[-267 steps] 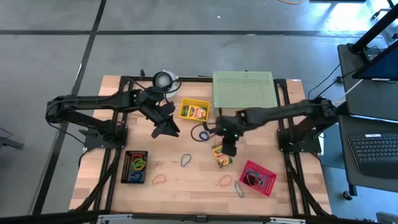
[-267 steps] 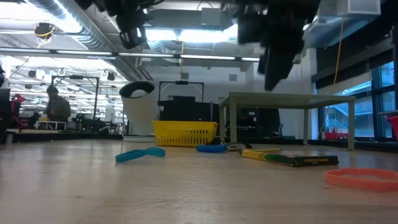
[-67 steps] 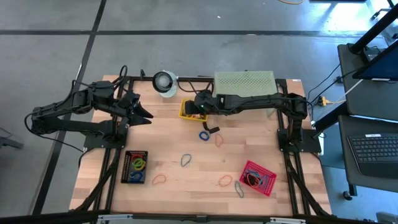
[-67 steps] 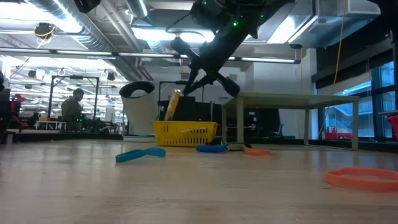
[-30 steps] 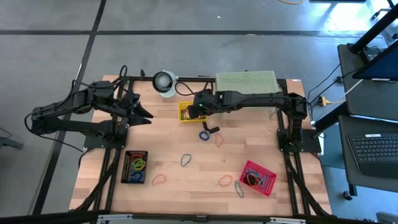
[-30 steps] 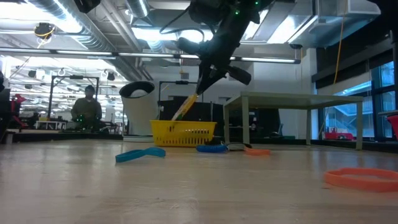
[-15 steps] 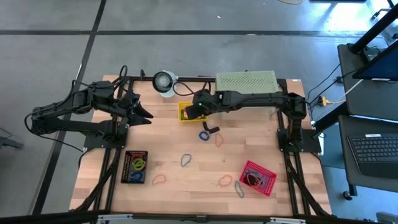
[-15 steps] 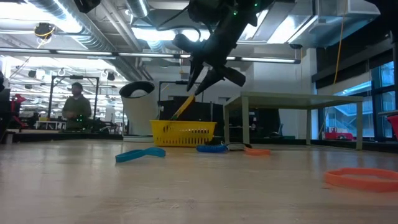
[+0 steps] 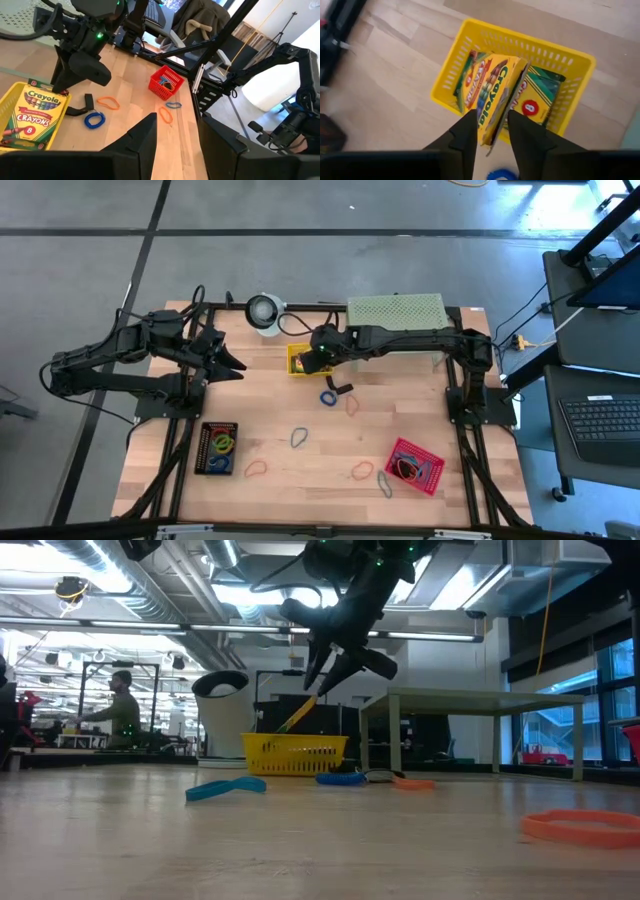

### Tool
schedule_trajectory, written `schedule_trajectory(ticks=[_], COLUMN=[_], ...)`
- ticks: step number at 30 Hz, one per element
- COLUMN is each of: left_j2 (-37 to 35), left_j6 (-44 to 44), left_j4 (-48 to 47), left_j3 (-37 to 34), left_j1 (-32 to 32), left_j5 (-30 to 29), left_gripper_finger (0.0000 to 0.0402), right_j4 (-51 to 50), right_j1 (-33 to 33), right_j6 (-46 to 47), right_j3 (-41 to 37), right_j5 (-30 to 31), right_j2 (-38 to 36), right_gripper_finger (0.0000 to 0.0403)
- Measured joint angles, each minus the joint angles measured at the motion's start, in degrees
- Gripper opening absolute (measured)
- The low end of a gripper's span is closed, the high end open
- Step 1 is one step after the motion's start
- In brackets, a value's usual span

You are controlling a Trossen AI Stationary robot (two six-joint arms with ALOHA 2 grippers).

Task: Pick & Place Office Desk Supplies
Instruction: Put the crayon box into the yellow bin, then put the blue spring keychain into the black bin

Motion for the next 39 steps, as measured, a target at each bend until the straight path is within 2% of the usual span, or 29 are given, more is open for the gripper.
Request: schedule_trajectory(ticks=[5, 19, 21, 23, 25, 32, 39], left_j2=[0.0, -0.02, -0.02, -0.02, -0.02, 0.81, 3.22], left_j6=[-0.68, -1.33, -1.34, -1.35, -1.32, -1.25, 1.38], left_j4=[0.0, 0.0, 0.0, 0.0, 0.0, 0.0, 0.0], left_j3=[0.0, -0.01, -0.01, 0.0, 0.0, 0.0, -0.02], left_j1=[0.0, 0.0, -0.01, -0.02, -0.01, 0.0, 0.0], left_j5=[0.0, 1.08, 1.09, 1.13, 1.49, 1.49, 1.44], left_gripper_finger=[0.0139, 0.0139, 0.0139, 0.0139, 0.0139, 0.0139, 0.0139], right_j4=[-0.6, -3.16, -1.09, 0.3, -0.61, -4.57, -11.71], right_j1=[-0.22, -1.46, -1.46, -1.53, -0.7, 6.33, 13.71], right_j6=[-2.24, -7.62, -7.62, -9.0, -12.29, -24.37, -39.07], right_j3=[0.17, 3.43, 3.43, 3.51, 4.22, 6.18, 5.25], right_j5=[-0.2, -0.32, -2.08, -6.41, -9.43, -10.98, -4.93], right_j2=[0.0, 0.0, 0.0, 0.0, 0.0, 0.0, 2.75], right_gripper_finger=[0.0091, 0.0088, 0.0088, 0.0088, 0.0088, 0.0088, 0.0088])
